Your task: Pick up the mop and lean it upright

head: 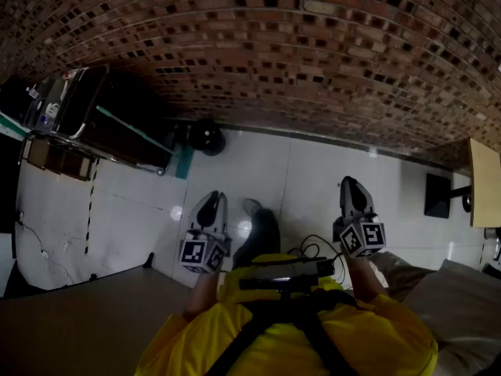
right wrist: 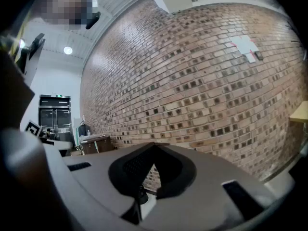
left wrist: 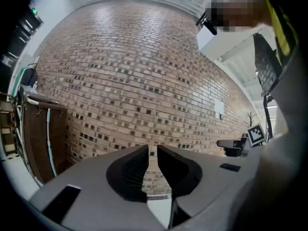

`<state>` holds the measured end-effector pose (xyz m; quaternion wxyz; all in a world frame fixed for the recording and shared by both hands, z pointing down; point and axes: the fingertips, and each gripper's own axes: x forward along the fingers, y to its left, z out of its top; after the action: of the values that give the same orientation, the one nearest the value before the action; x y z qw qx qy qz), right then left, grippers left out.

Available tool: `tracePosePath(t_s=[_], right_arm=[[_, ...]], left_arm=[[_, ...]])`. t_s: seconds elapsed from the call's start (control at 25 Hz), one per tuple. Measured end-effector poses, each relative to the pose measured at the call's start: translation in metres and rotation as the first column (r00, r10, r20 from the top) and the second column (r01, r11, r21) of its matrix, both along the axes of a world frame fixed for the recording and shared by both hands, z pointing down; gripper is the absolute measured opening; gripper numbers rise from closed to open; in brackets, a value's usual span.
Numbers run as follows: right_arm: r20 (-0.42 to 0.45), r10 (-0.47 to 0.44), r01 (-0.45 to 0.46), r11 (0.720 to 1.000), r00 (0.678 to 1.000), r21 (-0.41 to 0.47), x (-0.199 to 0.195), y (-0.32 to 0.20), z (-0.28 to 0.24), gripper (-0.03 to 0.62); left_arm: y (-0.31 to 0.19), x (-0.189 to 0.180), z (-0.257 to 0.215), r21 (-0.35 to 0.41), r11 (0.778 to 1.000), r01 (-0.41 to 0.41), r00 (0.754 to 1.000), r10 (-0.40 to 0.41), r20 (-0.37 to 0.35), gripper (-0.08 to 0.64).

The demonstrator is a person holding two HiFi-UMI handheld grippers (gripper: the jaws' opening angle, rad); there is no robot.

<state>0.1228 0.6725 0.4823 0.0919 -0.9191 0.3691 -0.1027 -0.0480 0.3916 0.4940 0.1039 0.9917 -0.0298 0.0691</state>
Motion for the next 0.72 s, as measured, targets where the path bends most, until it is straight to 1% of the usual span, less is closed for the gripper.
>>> tracePosePath(t_s=[0.12,0.2,0.24,0.32,0.36,0.44,0.52,0.56,0.6,0.64,0.72], right_arm=[[0.011,-0.003,0.003,1.0,1.0,0.005,0.041,-0.057,-0.002,0.005],[0.021,-0.018,0.018,1.0,1.0,0.013,0.063,-0.103,-0.011,0.005],[0.005,-0.045,0.045,0.999,0.999,0.017,0.074,-0.128,-0.019,0.005],[-0.053,-0.128,0.128,0.992,0.99,0.01,0.095,-0.184,-0.036,0.005],[-0.073,-0.165,0.165,0.986,0.984,0.002,0.106,-0.213,-0.041,0.005],[-0.07,-0.219,0.22,0.975,0.973,0.005,0.122,-0.267,-0.044,0.005],[-0.045,-0.285,0.286,0.958,0.957,0.022,0.126,-0.32,-0.042,0.005],[-0.041,-0.333,0.334,0.942,0.942,0.024,0.124,-0.348,-0.041,0.005],[-0.043,-0.389,0.39,0.921,0.92,0.018,0.12,-0.377,-0.039,0.005],[-0.047,-0.451,0.452,0.892,0.891,0.007,0.114,-0.407,-0.036,0.005],[-0.038,-0.571,0.571,0.821,0.82,-0.018,0.098,-0.469,-0.024,0.006]], left_arm=[[-0.056,0.033,-0.005,-0.01,0.999,0.039,0.999,-0.039,-0.025,0.057],[-0.099,0.055,-0.016,-0.009,0.998,0.056,0.998,-0.057,-0.038,0.057],[-0.12,0.066,-0.024,-0.005,0.998,0.062,0.997,-0.062,-0.051,0.057],[-0.163,0.085,-0.042,0.0,0.996,0.09,0.993,-0.089,-0.076,0.057],[-0.185,0.09,-0.05,0.004,0.993,0.117,0.99,-0.116,-0.084,0.057],[-0.23,0.091,-0.061,0.015,0.982,0.189,0.978,-0.186,-0.098,0.057],[-0.27,0.078,-0.063,0.019,0.96,0.28,0.957,-0.277,-0.09,0.057],[-0.287,0.067,-0.062,0.019,0.944,0.33,0.941,-0.327,-0.081,0.057],[-0.304,0.056,-0.06,0.02,0.925,0.38,0.923,-0.378,-0.071,0.057],[-0.319,0.043,-0.055,0.025,0.903,0.43,0.902,-0.428,-0.059,0.057],[-0.349,0.017,-0.04,0.027,0.852,0.523,0.852,-0.522,-0.027,0.057]])
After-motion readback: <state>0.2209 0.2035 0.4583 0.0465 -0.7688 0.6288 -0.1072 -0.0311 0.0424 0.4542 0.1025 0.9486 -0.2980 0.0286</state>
